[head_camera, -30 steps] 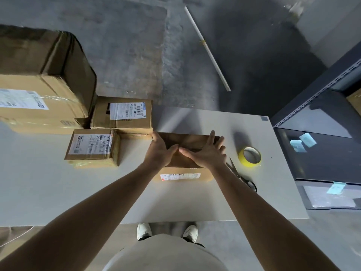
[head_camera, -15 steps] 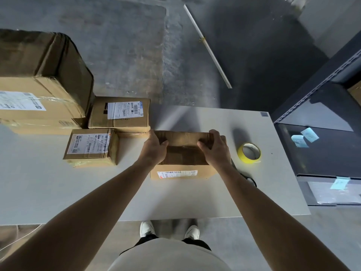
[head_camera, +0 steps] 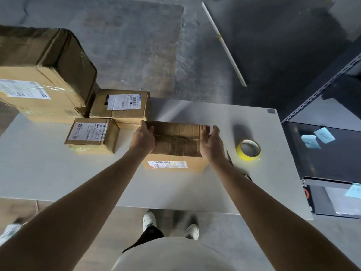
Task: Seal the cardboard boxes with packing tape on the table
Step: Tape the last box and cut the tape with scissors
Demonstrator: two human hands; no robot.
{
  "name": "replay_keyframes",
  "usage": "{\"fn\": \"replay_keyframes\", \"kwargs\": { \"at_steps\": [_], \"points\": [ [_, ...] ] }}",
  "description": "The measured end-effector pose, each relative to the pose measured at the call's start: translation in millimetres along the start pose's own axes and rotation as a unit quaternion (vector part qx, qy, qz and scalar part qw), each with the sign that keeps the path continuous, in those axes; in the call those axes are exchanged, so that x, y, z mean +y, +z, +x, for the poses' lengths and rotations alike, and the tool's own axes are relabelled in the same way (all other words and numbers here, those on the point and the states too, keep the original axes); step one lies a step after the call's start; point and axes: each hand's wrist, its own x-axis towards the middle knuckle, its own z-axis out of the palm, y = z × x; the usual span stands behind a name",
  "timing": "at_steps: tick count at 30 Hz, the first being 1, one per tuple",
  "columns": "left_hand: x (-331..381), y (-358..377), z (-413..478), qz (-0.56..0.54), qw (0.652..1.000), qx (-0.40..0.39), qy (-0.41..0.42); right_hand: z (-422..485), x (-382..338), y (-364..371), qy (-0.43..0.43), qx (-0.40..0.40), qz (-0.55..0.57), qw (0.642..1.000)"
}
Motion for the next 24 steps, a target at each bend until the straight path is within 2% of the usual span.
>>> {"fn": "replay_keyframes", "kwargs": {
  "at_steps": [4,8,12,17,24],
  "points": [
    [12,6,-20,0.023,0.999,0.011,-0.03,-5,-5,-2,0.047,-0.072,0.006,0.996],
    [18,15,-29,0.064,0.997,0.011,-0.051,-6,1,1,0.066,-0.103,0.006,0.992],
    [25,20,-32,0.142,0.988,0.004,-0.058,-11,8,0,0.077,-0.102,0.02,0.992],
    [30,21,-25,0.173,0.984,-0.002,-0.048,-8,4,1,0.112,-0.095,0.001,0.989],
    [32,17,-12,0.203,0.978,-0.017,-0.032,-9,-3,13,0.134,-0.038,-0.004,0.99]
  ]
}}
